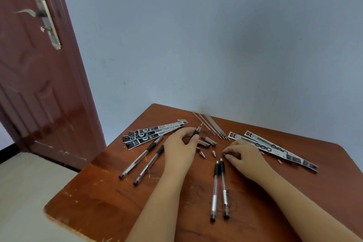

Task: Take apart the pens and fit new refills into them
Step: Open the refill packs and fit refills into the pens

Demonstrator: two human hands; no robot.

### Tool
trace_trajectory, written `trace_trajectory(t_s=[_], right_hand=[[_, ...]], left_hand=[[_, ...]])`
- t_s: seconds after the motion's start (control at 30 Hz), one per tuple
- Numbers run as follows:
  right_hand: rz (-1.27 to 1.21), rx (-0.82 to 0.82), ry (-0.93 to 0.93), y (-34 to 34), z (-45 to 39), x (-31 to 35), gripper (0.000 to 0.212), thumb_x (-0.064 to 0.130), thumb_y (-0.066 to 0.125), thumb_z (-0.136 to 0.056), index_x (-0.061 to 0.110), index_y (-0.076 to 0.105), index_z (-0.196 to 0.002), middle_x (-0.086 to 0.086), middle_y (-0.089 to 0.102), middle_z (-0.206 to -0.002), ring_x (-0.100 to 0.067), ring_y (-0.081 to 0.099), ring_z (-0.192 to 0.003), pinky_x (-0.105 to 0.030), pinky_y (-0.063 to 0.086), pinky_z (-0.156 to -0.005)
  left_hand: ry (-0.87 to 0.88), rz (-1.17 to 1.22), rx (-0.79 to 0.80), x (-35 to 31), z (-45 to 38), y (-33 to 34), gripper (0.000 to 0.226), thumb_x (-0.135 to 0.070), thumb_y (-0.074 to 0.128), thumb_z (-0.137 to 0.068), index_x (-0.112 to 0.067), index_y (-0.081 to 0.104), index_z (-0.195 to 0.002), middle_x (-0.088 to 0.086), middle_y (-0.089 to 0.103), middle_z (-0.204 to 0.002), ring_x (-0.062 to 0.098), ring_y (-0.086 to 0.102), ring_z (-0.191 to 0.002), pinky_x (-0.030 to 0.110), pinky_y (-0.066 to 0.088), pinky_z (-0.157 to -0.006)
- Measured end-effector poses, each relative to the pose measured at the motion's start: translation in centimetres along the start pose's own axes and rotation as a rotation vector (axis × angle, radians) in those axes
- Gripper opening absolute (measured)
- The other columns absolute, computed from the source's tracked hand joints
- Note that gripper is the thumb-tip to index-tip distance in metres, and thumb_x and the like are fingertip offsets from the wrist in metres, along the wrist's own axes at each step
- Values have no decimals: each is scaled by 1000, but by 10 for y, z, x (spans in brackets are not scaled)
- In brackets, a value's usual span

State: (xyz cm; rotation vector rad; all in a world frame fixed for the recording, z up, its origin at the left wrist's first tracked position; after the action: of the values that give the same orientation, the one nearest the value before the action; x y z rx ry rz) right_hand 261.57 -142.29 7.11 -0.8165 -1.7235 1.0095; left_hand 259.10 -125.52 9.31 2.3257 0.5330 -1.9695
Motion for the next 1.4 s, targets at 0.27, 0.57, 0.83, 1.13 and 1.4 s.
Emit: trace_trajectory(t_s=[0.27, 0.57, 0.83, 1.13, 1.4], right_hand=[[-393, -350, 157, -53, 53, -28, 18, 2, 62, -79, 19, 63, -86, 11, 59, -79, 2, 53, -72, -10, 40, -63], [-426, -486, 153, -54, 83, -38, 19, 0, 67, -73, 18, 62, -75, 20, 56, -68, 14, 54, -67, -1, 40, -61], [-396, -420, 14, -47, 79, -27, 13, -2, 67, -73, 8, 69, -80, 22, 54, -74, 7, 54, -75, -7, 44, -63], [-349, -343, -84, -40, 77, -17, 8, 5, 64, -74, 7, 69, -80, 20, 50, -70, 12, 51, -76, -3, 40, -63], [-322, -262, -101, -33, 75, -15, 39, 37, 45, -80, 5, 67, -72, 9, 51, -63, 6, 49, -70, 1, 32, -77]], left_hand=[[366, -233, 83, -27, 16, 24, 25, -10, 59, -86, -17, 65, -110, -10, 61, -93, -9, 47, -81, -6, 31, -74], [559, -493, 379, -25, 49, 76, 21, -11, 66, -80, -12, 69, -101, 2, 68, -98, 10, 57, -93, 13, 34, -84], [590, -518, 385, -22, 48, 80, 18, -8, 70, -76, -11, 71, -94, 2, 69, -90, 4, 52, -83, -1, 30, -78], [625, -522, 444, -23, 53, 86, 17, -9, 70, -76, -14, 72, -92, -1, 68, -86, 3, 53, -81, 19, 42, -77], [654, -503, 476, -22, 55, 86, 16, -13, 69, -73, -13, 72, -89, -1, 68, -82, 1, 51, -85, 5, 37, -77]])
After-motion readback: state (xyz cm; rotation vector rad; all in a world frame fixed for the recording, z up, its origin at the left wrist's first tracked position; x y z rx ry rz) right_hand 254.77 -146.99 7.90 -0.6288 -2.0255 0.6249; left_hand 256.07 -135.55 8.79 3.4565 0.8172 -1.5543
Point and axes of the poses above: each hand's wrist, its own z-axis away from the middle knuckle, its own y-axis out of the palm, x = y × z, the point moved 8 cm from there along -z, towards the middle knuckle
